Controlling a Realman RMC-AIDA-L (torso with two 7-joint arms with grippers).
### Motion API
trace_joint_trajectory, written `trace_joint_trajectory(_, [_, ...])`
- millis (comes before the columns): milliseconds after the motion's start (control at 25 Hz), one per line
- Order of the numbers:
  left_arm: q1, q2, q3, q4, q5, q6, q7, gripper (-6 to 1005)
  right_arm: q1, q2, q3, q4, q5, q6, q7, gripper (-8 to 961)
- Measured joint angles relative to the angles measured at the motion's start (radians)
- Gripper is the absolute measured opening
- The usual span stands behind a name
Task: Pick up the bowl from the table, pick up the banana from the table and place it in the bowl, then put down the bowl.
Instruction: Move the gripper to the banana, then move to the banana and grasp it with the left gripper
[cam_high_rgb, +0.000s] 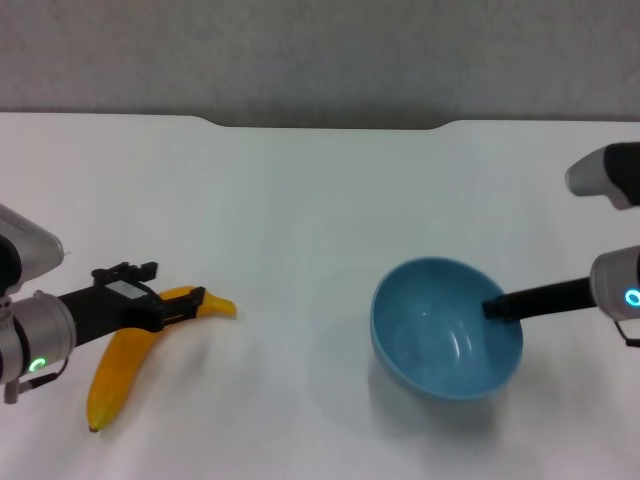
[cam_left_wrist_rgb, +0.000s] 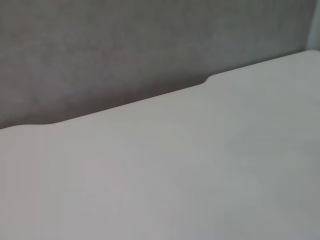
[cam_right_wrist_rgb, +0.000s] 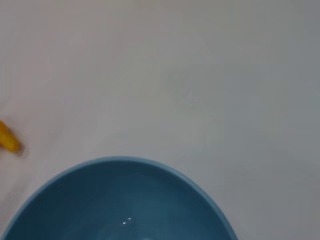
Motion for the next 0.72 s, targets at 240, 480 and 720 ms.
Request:
trace_joint_trajectory(240, [0.006, -0.013, -0.017, 0.012, 0.021, 0.067, 0.041, 807, -0.028, 0.0, -0.001, 0.071, -0.006, 0.017, 0.021, 34])
trace_joint_trajectory(480, [0.003, -0.017, -0.017, 0.035, 0.07, 0.107, 0.033, 806, -0.035, 0.0, 0.0, 0.097, -0.007, 0.028, 0.022, 34])
trace_joint_trajectory(720, [-0.002, -0.02, -0.016, 0.05, 0.079, 0.125, 0.021, 804, -0.037, 0.0, -0.001, 0.1, -0.008, 0.028, 0.023, 34])
